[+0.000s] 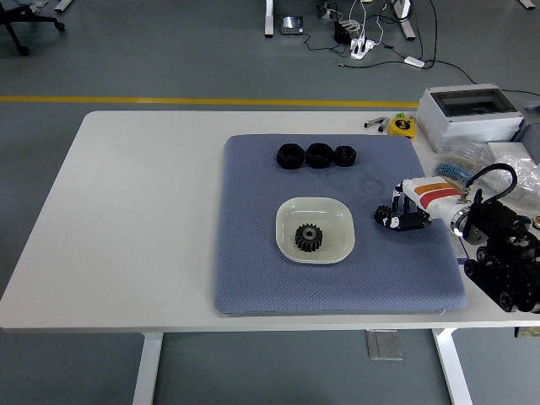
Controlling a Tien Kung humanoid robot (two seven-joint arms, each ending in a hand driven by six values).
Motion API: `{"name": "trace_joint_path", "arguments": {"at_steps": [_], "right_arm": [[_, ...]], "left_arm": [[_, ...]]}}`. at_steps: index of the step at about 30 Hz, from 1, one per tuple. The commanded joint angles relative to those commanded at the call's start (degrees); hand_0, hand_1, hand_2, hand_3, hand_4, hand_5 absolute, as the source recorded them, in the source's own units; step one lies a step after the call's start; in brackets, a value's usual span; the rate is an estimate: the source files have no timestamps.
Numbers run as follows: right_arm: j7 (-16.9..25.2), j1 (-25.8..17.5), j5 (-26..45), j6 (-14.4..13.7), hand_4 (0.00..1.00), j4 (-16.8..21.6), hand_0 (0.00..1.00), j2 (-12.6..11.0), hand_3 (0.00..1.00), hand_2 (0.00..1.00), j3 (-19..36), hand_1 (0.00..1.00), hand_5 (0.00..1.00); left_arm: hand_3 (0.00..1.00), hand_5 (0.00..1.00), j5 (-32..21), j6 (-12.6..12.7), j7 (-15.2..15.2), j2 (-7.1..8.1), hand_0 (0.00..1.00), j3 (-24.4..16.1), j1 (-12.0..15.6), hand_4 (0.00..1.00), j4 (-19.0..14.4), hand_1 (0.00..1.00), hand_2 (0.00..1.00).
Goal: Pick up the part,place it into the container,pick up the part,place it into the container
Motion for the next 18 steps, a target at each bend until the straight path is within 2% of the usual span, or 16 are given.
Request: {"name": "trace_joint_path", "arguments": {"at_steps": [3,4,9,10,18], "right_arm": [[0.3,-0.2,0.2,-0.2,0.857,0.4,0.09,0.0,0.49,0.41,0.3,0.23,0.585],[0.4,-0.2,0.3,-0.3,0.854,0.5,0.092,0.0,0.493,0.415,0.3,0.239,0.471],[0.7,-0.6,0.6,-0.3,0.854,0.9,0.092,0.0,0.493,0.415,0.3,0.239,0.471],[0.7,-0.7,0.7,-0.3,0.836,0.9,0.114,0.0,0.497,0.436,0.2,0.276,0.409],[1.0,-1.0,0.9,-0.7,0.828,1.2,0.127,0.0,0.502,0.466,0.8,0.307,0.389]], "left_arm": [[0.654,0.675,0.1,0.0,0.0,0.01,0.705,-0.1,0.0,0.676,0.0,0.714,0.749],[0.654,0.674,0.1,0.0,0.0,0.0,0.705,-0.1,0.0,0.676,0.0,0.714,0.75],[0.654,0.674,0.0,-0.1,0.0,0.04,0.705,0.0,0.0,0.676,0.0,0.714,0.75],[0.654,0.673,0.1,-0.1,0.0,0.04,0.705,0.0,0.1,0.676,0.0,0.712,0.748],[0.655,0.672,0.1,-0.1,0.0,0.04,0.705,0.0,0.1,0.676,0.0,0.712,0.749]]}}
